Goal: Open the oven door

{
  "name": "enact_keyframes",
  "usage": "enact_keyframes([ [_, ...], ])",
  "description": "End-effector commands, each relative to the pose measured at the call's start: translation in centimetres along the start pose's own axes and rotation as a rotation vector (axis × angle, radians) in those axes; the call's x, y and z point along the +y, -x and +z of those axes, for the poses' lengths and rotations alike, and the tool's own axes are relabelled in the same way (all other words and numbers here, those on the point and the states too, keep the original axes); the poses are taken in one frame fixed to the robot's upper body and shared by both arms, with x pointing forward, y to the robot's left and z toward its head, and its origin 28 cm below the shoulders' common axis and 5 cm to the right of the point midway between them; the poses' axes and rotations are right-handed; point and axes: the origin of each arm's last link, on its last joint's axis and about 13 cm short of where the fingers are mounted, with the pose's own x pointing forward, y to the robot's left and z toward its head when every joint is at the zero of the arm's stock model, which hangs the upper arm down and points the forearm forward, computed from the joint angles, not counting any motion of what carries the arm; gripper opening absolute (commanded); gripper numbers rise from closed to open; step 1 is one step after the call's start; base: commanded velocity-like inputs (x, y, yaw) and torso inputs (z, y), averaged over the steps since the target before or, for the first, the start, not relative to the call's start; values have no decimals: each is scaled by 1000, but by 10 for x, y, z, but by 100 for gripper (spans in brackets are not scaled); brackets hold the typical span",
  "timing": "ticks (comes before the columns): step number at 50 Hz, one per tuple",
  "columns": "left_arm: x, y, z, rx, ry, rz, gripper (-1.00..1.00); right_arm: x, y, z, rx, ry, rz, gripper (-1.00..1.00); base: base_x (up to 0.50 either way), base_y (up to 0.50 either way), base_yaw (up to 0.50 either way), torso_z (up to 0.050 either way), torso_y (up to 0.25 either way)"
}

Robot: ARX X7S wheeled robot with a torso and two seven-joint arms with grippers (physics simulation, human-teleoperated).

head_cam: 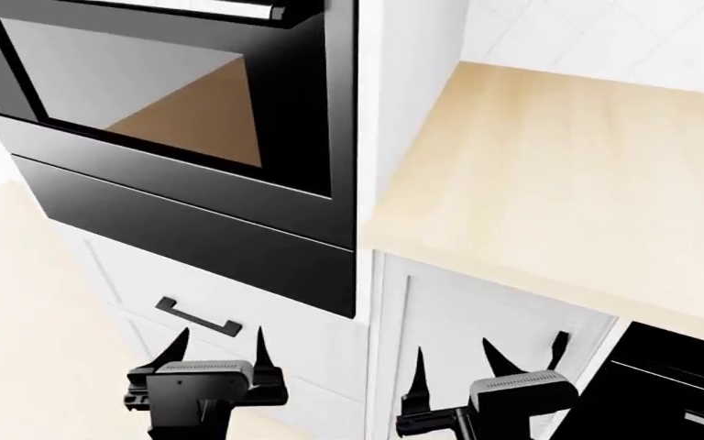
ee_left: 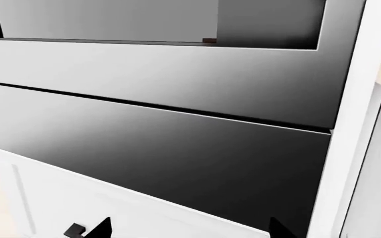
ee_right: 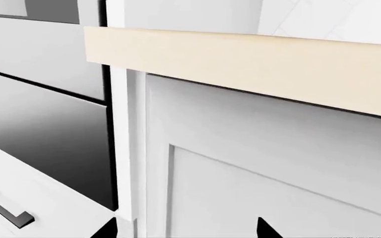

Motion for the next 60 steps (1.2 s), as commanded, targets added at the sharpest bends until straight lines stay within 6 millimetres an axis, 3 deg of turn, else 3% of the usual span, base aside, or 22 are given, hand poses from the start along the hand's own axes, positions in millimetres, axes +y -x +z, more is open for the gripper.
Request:
enact_keyframes([
  [1,2,0,5,23,12,-16,100,0,0,0,3,-4,0,100,0,0,0,0,0],
  [5,12,-2,18,76,-15,-52,100,0,0,1,2,-6,0,100,0,0,0,0,0],
  [11,33,-10,35,-23,-482,-39,100,0,0,0,2,-6,8,100,0,0,0,0,0],
  [17,49,-11,50,-129,-817,-14,100,1,0,1,3,-10,10,100,0,0,0,0,0],
  [27,78,-13,98,-296,-1154,61,100,0,-1,2,3,-16,5,100,0,0,0,0,0],
  [44,97,-21,174,-454,-1314,160,100,-1,-2,3,0,-19,4,100,0,0,0,0,0],
  [60,99,-42,236,-592,-1504,184,100,-1,-1,7,-7,-29,9,100,0,0,0,0,0],
])
